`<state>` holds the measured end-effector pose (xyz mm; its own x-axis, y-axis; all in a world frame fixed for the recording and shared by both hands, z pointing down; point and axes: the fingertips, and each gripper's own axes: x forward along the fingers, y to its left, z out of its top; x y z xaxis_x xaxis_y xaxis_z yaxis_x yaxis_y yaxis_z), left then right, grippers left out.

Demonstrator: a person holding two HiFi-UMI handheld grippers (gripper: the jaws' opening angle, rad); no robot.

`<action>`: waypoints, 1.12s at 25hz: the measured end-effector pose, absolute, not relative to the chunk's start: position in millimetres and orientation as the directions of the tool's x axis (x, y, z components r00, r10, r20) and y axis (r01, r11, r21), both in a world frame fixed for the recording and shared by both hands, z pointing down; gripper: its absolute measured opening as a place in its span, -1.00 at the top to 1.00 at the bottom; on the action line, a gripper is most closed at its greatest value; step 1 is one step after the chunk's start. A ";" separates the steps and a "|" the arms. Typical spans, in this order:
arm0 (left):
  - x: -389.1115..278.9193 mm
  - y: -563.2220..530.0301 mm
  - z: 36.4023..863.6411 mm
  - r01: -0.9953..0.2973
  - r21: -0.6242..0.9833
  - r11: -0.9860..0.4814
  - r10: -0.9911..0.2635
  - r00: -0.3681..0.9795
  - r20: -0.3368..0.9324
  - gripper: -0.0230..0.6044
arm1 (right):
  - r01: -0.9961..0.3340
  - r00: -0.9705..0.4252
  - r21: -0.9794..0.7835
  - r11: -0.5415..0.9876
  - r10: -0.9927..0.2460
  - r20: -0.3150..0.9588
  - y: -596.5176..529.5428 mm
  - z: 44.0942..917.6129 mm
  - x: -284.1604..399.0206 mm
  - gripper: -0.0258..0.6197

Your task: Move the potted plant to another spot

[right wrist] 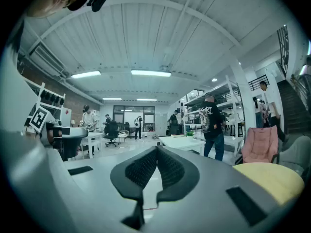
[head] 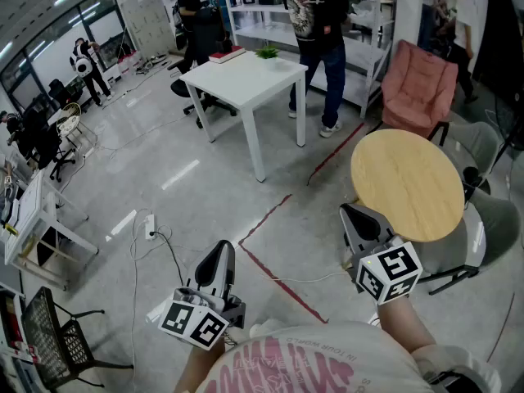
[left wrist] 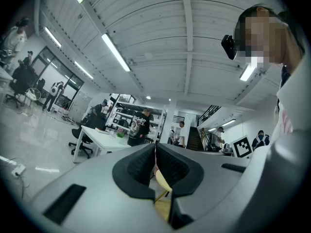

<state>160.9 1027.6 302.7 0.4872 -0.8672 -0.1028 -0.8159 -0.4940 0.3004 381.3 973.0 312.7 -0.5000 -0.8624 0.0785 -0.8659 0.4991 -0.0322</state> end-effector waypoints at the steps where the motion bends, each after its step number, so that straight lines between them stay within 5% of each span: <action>1: 162.3 1028.5 303.1 -0.816 0.301 -0.494 -0.867 0.487 -0.103 0.84 | -0.866 -0.501 -0.032 0.500 -0.862 0.079 973.7 313.1 382.7 0.88; 13: 149.3 992.2 308.3 -0.815 0.312 -0.488 -0.869 0.488 -0.085 0.84 | -0.861 -0.506 -0.110 0.497 -0.859 0.083 936.3 324.3 374.9 0.87; 28: 96.8 784.7 302.1 -0.756 0.353 -0.551 -0.826 0.555 -0.099 0.84 | -0.911 -0.412 -0.092 0.402 -0.901 0.135 751.9 316.5 332.3 0.87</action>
